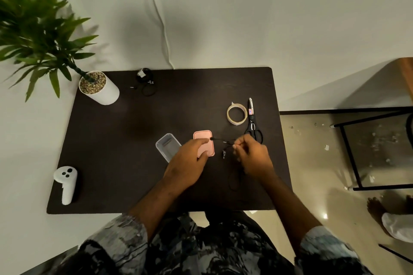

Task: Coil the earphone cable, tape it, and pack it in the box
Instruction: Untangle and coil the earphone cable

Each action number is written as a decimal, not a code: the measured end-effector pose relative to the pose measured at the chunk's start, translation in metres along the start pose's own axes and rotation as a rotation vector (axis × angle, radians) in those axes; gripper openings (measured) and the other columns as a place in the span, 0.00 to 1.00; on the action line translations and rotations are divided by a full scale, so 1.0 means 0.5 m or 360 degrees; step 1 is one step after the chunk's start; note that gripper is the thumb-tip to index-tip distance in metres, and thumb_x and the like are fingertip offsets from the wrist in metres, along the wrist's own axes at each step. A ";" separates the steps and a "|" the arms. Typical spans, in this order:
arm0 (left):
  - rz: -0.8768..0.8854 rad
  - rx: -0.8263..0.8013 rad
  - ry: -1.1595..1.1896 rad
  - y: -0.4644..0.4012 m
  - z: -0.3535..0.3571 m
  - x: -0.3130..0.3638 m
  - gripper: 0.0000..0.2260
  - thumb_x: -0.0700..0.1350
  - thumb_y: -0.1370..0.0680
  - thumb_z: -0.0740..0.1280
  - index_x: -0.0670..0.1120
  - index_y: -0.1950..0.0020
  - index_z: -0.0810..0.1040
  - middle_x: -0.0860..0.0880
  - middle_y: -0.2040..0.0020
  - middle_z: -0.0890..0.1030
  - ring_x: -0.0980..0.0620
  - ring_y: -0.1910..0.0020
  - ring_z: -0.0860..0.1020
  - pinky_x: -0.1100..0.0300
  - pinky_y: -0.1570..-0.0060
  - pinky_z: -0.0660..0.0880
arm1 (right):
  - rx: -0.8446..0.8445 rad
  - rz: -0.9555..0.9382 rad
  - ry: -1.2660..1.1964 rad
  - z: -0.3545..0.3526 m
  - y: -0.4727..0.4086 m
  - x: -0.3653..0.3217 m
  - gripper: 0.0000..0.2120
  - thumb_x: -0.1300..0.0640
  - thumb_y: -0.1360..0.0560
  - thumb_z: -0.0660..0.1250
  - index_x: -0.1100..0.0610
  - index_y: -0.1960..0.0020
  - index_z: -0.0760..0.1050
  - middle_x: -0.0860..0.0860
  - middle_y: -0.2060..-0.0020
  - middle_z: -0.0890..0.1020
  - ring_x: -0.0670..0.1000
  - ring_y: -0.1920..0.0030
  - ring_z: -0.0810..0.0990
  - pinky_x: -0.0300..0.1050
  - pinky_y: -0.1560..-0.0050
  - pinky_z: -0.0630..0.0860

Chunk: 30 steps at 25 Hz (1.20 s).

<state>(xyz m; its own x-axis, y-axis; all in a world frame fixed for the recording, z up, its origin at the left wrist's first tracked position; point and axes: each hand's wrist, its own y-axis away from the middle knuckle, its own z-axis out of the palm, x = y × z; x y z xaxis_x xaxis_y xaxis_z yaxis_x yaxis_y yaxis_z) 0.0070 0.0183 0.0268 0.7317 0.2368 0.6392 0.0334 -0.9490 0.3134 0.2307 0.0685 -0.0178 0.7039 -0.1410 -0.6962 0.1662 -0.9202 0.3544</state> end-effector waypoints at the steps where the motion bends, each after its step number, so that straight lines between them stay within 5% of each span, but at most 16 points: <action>1: 0.0118 0.0041 -0.0033 -0.012 -0.010 0.019 0.19 0.48 0.16 0.64 0.53 0.24 0.70 0.51 0.26 0.74 0.51 0.27 0.72 0.55 0.31 0.71 | 0.0034 -0.0024 -0.0124 -0.018 0.006 -0.032 0.02 0.55 0.17 0.68 0.49 0.47 0.78 0.47 0.60 0.84 0.47 0.59 0.84 0.44 0.55 0.84; 5: 0.0501 -0.0024 -0.0135 -0.051 -0.046 0.099 0.19 0.49 0.16 0.60 0.53 0.24 0.69 0.52 0.27 0.75 0.53 0.29 0.72 0.55 0.29 0.70 | -0.0078 -0.0282 -0.0327 -0.082 0.012 -0.128 0.07 0.62 0.19 0.72 0.52 0.46 0.85 0.46 0.59 0.87 0.45 0.61 0.87 0.39 0.56 0.84; 10: 0.0472 0.0018 -0.0037 -0.068 -0.081 0.127 0.10 0.51 0.17 0.63 0.53 0.39 0.81 0.53 0.51 0.82 0.56 0.53 0.80 0.49 0.51 0.80 | -0.0004 -0.0296 -0.0487 -0.122 -0.005 -0.176 0.07 0.60 0.21 0.74 0.52 0.44 0.81 0.49 0.60 0.88 0.53 0.62 0.88 0.50 0.58 0.87; 13: 0.0413 0.0223 0.0031 -0.077 -0.115 0.132 0.08 0.48 0.17 0.64 0.51 0.44 0.83 0.55 0.55 0.83 0.58 0.57 0.81 0.53 0.54 0.81 | -0.0055 -0.0267 -0.0399 -0.143 -0.014 -0.186 0.04 0.56 0.21 0.74 0.52 0.48 0.81 0.52 0.62 0.87 0.47 0.63 0.87 0.45 0.61 0.83; 16: 0.0196 0.0417 0.0526 -0.086 -0.161 0.144 0.08 0.46 0.15 0.62 0.49 0.48 0.81 0.54 0.61 0.82 0.59 0.62 0.81 0.61 0.60 0.80 | -0.0059 -0.0293 -0.0253 -0.171 -0.019 -0.187 0.09 0.51 0.19 0.71 0.55 0.55 0.81 0.53 0.65 0.85 0.44 0.67 0.83 0.42 0.60 0.80; 24: -0.0269 0.0745 0.2513 -0.066 -0.275 0.158 0.11 0.46 0.14 0.57 0.48 0.52 0.77 0.52 0.64 0.78 0.53 0.66 0.79 0.56 0.63 0.79 | 0.0007 -0.0278 -0.0406 -0.215 -0.028 -0.185 0.15 0.47 0.20 0.72 0.57 0.58 0.80 0.48 0.70 0.78 0.46 0.70 0.76 0.49 0.64 0.80; 30: -0.0310 0.1185 0.2898 -0.071 -0.335 0.111 0.10 0.47 0.15 0.58 0.50 0.51 0.77 0.52 0.64 0.78 0.52 0.65 0.80 0.56 0.61 0.78 | -0.0091 -0.0149 0.0324 -0.239 -0.028 -0.162 0.16 0.40 0.24 0.75 0.49 0.63 0.79 0.45 0.72 0.79 0.44 0.69 0.76 0.42 0.65 0.72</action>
<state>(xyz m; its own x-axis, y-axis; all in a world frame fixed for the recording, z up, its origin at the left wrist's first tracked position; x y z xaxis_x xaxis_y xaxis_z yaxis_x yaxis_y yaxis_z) -0.0674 0.1000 0.1686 -0.7423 -0.2333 0.6281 0.5961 -0.6580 0.4601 0.2540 0.1365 0.1085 0.8075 0.0262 -0.5892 0.2723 -0.9027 0.3330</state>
